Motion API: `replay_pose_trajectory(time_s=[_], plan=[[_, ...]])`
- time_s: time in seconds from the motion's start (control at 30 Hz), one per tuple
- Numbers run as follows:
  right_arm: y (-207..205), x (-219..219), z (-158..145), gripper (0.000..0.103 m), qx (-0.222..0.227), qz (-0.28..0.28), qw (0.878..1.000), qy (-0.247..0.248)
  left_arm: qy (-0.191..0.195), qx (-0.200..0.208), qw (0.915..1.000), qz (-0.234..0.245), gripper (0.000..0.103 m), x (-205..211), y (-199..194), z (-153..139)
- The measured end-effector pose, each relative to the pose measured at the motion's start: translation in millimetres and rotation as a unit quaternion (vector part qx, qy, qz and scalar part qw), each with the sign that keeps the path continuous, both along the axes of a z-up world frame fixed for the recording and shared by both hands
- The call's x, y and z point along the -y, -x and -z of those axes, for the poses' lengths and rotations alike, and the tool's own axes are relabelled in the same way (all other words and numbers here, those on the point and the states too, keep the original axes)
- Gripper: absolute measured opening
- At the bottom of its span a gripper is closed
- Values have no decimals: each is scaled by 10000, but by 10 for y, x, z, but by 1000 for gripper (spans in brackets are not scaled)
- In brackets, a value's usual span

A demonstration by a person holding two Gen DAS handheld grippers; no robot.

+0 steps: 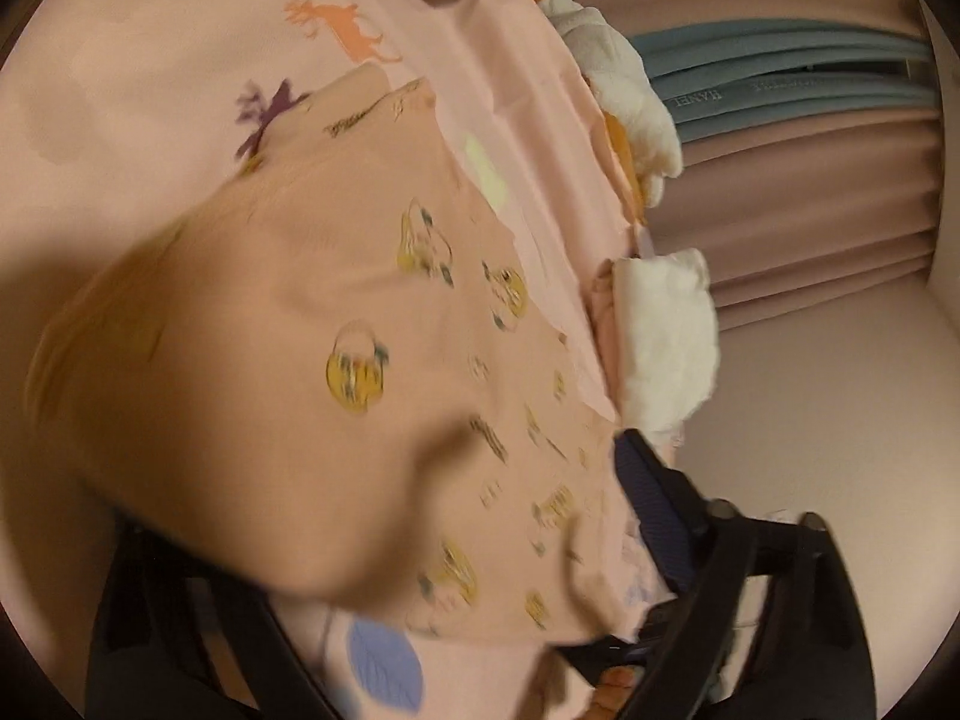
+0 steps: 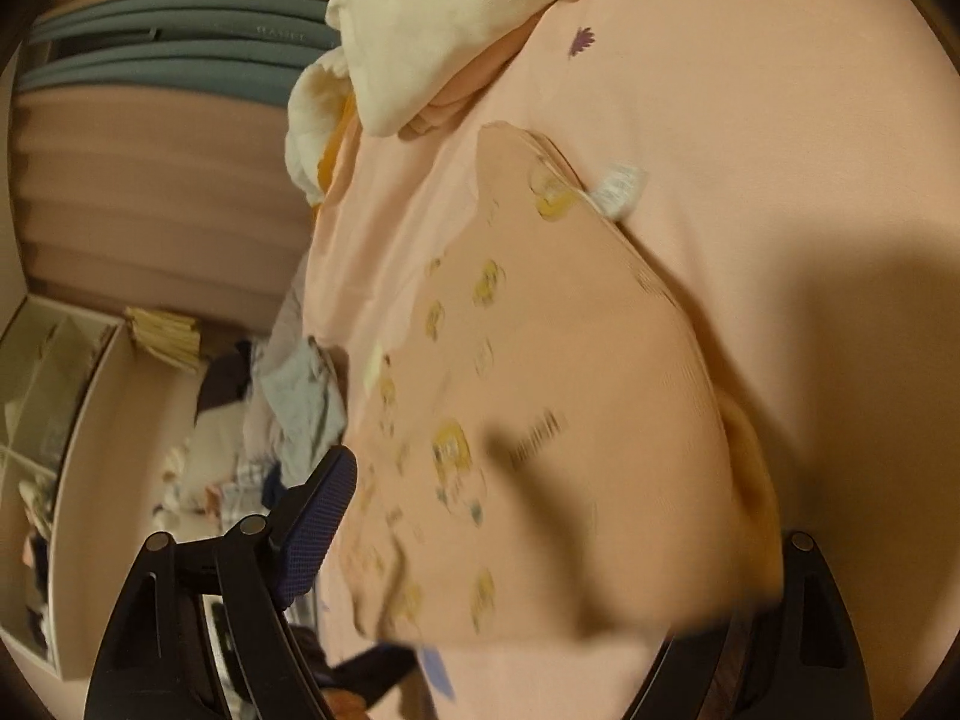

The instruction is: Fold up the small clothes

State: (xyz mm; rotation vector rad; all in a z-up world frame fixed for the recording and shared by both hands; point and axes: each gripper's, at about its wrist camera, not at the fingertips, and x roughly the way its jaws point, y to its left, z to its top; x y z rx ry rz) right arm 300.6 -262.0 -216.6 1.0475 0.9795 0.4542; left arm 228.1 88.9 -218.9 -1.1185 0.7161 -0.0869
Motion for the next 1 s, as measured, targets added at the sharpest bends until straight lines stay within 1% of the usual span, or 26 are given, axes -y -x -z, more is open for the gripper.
replay_pose_trajectory(time_s=[0.03, 0.07, 0.1, 0.13, 0.17, 0.2, 0.23, 0.27, 0.3, 0.37, 0.4, 0.43, 0.5, 0.57, 0.63, 0.7, 0.73, 0.77, 0.8, 0.83, 0.87, 0.9, 0.93, 0.97, 1.0], plan=[[-16, 3, -7, 80, -6, 48, 10000, 23, -81, -62, 9999, -63, 65, -17, -54, 13], [-73, -43, -8, 72, -23, 96, 9999, 74, -150, -195, 9995, -172, 56, -40, -106, 44], [-138, -79, 2, 56, -37, 89, 9998, 156, -178, -374, 9988, -265, 35, -70, -171, 87], [-177, -97, 20, 44, -44, 37, 9996, 261, -228, -577, 9975, -325, 14, -110, -239, 137], [-214, -115, 60, 17, -103, -7, 9988, 471, -152, -644, 9972, -335, 13, -155, -243, 192], [-255, -127, 120, 11, -181, -60, 9979, 620, -70, -645, 9973, -348, 13, -178, -248, 206], [-272, -117, 176, 11, -176, -85, 9984, 525, -90, -641, 9973, -353, 12, -187, -227, 183], [-263, -82, 196, 11, -129, -89, 9993, 353, -320, -688, 9965, -354, 11, -162, -199, 114], [-256, -51, 192, 11, -112, -140, 9996, 223, -593, -669, 9954, -342, 10, -126, -167, 36], [-212, -10, 166, 11, -194, -187, 9995, 166, -1324, -618, 9890, -216, 9, -17, -49, -105], [-167, 18, 139, 11, -238, -218, 9994, 103, -1538, -619, 9860, -152, 7, 23, 12, -154], [-128, 34, 108, 11, -204, -270, 9994, 97, -1630, -607, 9847, -98, 6, 48, 108, -192], [52, 102, -13, 8, -71, -336, 9991, 259, -1616, -572, 9852, 18, 4, 109, 350, -275], [230, 178, -95, 8, -7, -438, 9984, 346, -1597, -476, 9860, 49, 4, 149, 669, -363], [447, 279, -182, 8, 118, -555, 9977, 365, -1842, -276, 9825, -56, 4, 184, 911, -443], [649, 360, -226, 8, 195, -596, 9960, 629, -1921, -208, 9811, -99, 4, 189, 995, -391], [671, 365, -209, 8, 148, -558, 9956, 743, -1858, -336, 9820, 10, 4, 188, 939, -292], [670, 368, -161, 8, 49, -508, 9960, 733, -1752, -498, 9832, 115, 4, 189, 870, -195], [664, 377, -99, 8, -61, -471, 9970, 610, -1468, -747, 9863, 125, 3, 161, 822, -52], [659, 375, -17, 8, -199, -422, 9981, 403, -1140, -782, 9904, 44, 5, 115, 848, 45], [646, 348, 22, 8, -226, -389, 9985, 298, -795, -648, 9947, -84, 5, 53, 871, 111], [649, 342, 59, 8, -251, -367, 9988, 212, -674, -588, 9959, -92, 6, 21, 864, 128], [650, 329, 88, 8, -312, -383, 9986, 197, -599, -527, 9968, -87, 12, -7, 851, 131], [648, 318, 112, 10, -355, -379, 9985, 201, -543, -407, 9977, -64, 26, -29, 819, 114], [655, 324, 119, 15, -367, -353, 9986, 168, -479, -284, 9984, -51, 34, -35, 802, 98]])
